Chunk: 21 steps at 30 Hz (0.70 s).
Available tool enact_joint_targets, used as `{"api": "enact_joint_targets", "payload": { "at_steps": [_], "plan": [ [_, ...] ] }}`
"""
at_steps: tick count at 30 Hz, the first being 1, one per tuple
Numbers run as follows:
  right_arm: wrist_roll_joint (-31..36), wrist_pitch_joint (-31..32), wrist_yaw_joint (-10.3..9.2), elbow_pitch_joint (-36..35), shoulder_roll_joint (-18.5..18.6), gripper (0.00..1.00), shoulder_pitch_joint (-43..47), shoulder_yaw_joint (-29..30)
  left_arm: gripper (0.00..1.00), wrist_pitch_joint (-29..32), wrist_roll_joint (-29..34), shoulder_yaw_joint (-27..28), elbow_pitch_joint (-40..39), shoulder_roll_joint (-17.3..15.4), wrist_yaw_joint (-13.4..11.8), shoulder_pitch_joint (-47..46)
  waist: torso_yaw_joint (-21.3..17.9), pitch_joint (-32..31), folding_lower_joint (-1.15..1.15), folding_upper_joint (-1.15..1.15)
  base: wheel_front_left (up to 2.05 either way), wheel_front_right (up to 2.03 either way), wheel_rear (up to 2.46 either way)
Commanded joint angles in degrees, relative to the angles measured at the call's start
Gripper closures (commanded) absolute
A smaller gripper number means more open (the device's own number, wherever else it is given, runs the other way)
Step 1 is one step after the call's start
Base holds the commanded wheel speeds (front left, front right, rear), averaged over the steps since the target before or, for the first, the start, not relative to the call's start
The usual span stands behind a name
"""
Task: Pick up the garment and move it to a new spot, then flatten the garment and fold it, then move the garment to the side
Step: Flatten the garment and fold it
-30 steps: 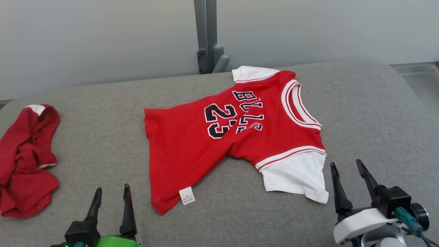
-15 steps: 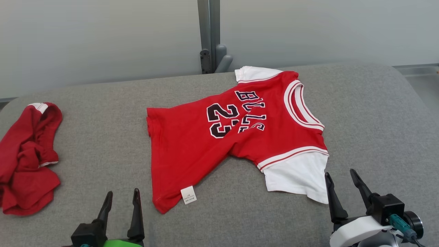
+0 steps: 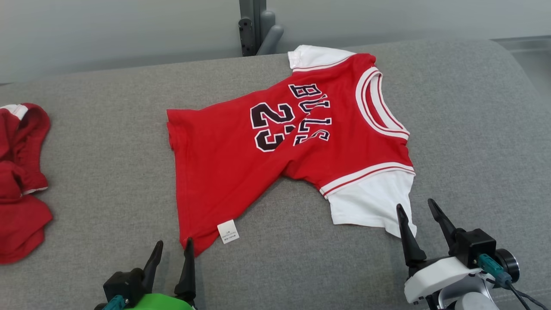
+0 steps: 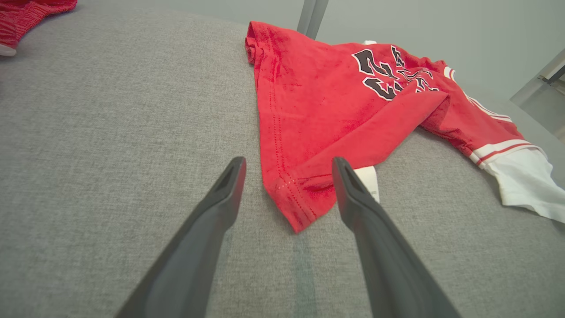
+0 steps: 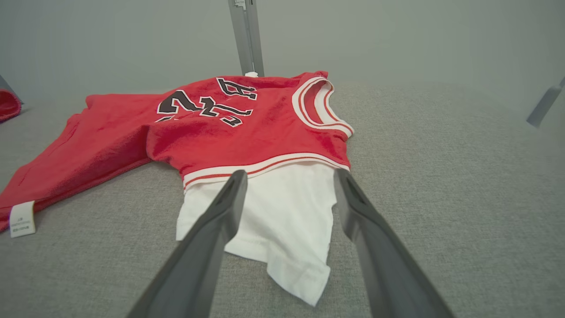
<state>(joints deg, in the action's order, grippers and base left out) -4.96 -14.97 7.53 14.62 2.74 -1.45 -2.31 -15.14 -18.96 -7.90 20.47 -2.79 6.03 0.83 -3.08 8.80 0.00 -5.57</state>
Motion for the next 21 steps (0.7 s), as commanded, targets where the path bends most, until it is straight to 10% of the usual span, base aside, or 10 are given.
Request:
{"api": "enact_joint_targets", "payload": {
  "at_steps": [1,21],
  "plan": [
    [-0.42,-0.08,-0.08,0.26,0.15,0.00,-0.89,-0.01,0.00,0.00,-1.49,-0.30,1.36,-0.20,0.41,-1.52,-1.14,2.66,0.00,-0.01,0.00,0.00,0.00],
    [-0.33,-0.08,-0.08,0.33,0.14,0.00,-3.38,-0.50,0.00,0.05,-8.53,-1.82,8.83,-0.17,1.54,-6.87,-3.22,6.35,0.00,-0.01,0.00,0.00,0.00]
  ]
}}
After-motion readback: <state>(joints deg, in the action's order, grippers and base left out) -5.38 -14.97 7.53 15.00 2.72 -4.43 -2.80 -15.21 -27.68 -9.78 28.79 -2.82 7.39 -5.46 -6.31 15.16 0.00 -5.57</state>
